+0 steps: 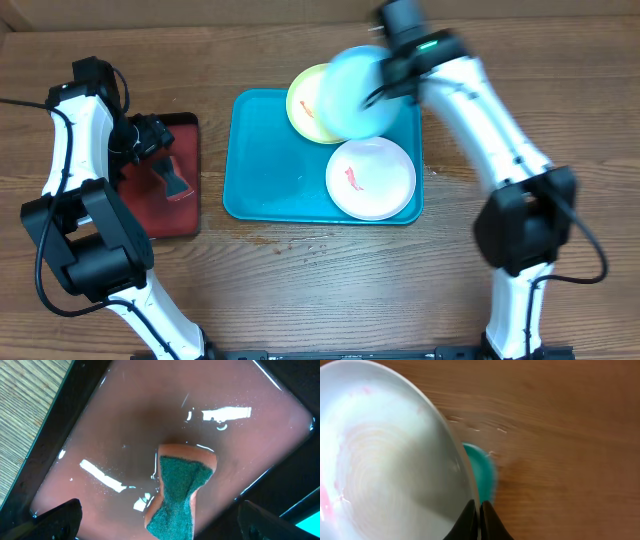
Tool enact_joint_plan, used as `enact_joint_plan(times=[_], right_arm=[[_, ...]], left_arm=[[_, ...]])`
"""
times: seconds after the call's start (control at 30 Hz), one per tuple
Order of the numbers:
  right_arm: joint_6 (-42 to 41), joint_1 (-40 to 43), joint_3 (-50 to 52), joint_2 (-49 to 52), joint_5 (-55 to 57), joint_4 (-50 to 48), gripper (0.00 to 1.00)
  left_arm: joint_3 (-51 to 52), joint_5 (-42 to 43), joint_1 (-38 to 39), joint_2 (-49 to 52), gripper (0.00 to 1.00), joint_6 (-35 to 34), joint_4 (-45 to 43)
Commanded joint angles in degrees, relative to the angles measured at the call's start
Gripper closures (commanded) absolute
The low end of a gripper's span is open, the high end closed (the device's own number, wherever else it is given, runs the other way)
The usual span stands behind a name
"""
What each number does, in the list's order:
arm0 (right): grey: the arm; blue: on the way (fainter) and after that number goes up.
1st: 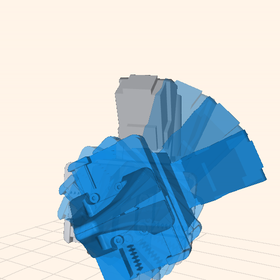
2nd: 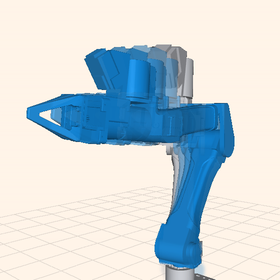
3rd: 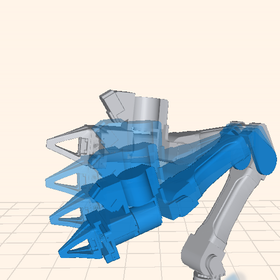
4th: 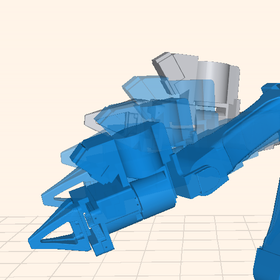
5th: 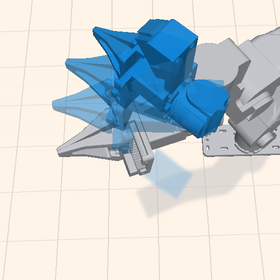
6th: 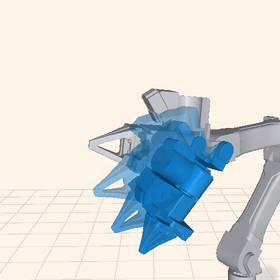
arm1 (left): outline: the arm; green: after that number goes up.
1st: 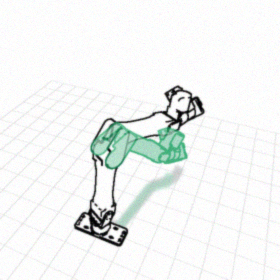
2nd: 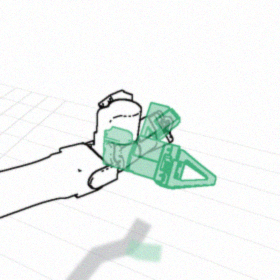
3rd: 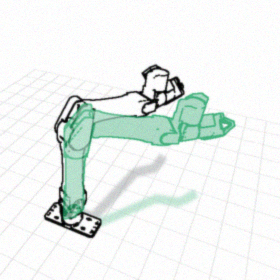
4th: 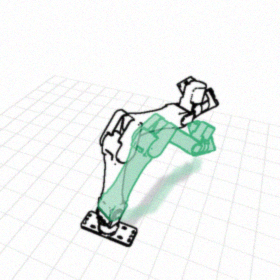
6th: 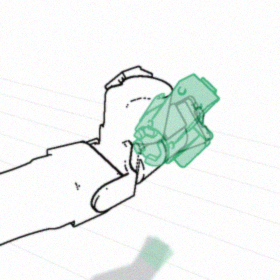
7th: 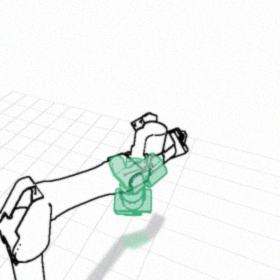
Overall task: Clean dirty plates on tray and stack at the side
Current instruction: 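Carry light blue plate right and set it on table with right gripper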
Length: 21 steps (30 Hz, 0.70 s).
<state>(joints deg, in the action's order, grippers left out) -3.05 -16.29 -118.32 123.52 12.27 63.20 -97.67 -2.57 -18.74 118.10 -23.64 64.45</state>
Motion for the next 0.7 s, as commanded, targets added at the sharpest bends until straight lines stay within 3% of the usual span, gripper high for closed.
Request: enact_joint_plan(times=[0.0, 0.37, 0.67], right_arm=[[-3.02, 8.52, -0.87, -0.15, -12.55, 2.19, 0.96], [-2.99, 29.18, 4.59, 0.9, -16.46, 3.3, 0.96], [-2.97, 32.65, 16.0, 0.92, -16.94, -4.07, 0.96]], left_arm=[[-1.07, -0.55, -0.04, -0.13, 0.0, 0.28, -0.22], [-1.07, -0.52, 0.02, -0.13, 0.0, 0.28, -0.26], [-1.07, -0.37, 0.02, -0.13, 0.0, 0.28, -0.39]])
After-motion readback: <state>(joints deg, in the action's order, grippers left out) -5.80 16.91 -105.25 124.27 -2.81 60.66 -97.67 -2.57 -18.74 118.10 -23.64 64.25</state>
